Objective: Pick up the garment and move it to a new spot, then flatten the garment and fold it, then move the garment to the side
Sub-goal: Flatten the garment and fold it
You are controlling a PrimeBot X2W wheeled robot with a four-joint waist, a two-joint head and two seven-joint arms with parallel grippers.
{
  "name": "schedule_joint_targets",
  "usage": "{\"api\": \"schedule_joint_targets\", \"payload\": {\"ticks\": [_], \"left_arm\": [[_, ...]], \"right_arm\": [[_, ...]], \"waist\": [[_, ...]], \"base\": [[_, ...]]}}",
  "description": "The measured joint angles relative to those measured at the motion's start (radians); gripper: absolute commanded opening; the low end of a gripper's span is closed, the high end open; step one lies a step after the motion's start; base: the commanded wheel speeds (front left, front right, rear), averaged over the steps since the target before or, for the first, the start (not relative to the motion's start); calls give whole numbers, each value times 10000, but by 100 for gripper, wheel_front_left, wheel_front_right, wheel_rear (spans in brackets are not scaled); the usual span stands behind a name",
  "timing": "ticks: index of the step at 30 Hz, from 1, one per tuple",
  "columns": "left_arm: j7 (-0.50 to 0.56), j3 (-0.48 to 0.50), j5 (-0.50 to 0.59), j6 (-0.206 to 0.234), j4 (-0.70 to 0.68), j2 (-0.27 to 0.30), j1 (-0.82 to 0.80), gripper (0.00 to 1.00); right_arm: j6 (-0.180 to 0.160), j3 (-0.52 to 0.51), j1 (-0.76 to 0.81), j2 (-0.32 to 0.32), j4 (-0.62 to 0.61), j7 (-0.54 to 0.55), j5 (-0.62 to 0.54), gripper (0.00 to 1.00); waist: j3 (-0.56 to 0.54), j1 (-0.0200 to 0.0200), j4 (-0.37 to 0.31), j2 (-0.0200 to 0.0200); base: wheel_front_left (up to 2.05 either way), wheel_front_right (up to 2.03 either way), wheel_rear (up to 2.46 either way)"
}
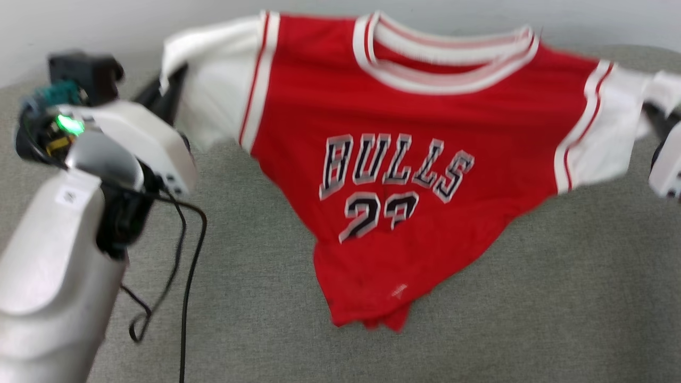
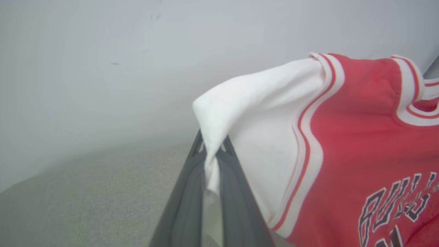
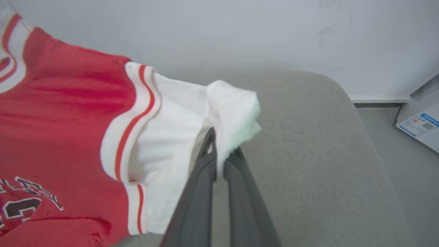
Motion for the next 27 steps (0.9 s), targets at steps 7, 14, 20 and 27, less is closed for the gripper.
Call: {"api": "schedule_joint_targets", "payload": {"ticks": [7, 14, 20, 27], "left_arm": [[-915, 123, 405, -439, 1501, -142, -2611, 0], [-1789, 355, 727, -696, 2677, -157, -5480, 0], [-2571, 437, 1200, -953, 3616, 119, -7870, 0], [-3358, 376, 1444, -1281, 4934, 221, -9845, 0]], "right_arm": [[0, 146, -2442, -27, 872, -1014, -550, 0], [0, 130, -5357, 109, 1473, -2027, -1085, 0], [2, -25, -7729, 464, 2228, -3162, -1707, 0], [2, -31, -9725, 754, 3321, -4123, -2125, 0]], "waist": [[465, 0, -68, 0], [1544, 0, -181, 0], [2716, 2, -313, -1], [3927, 2, -503, 0]], "base": [[0, 0, 0], [0, 0, 0], [0, 0, 0], [0, 0, 0]]}}
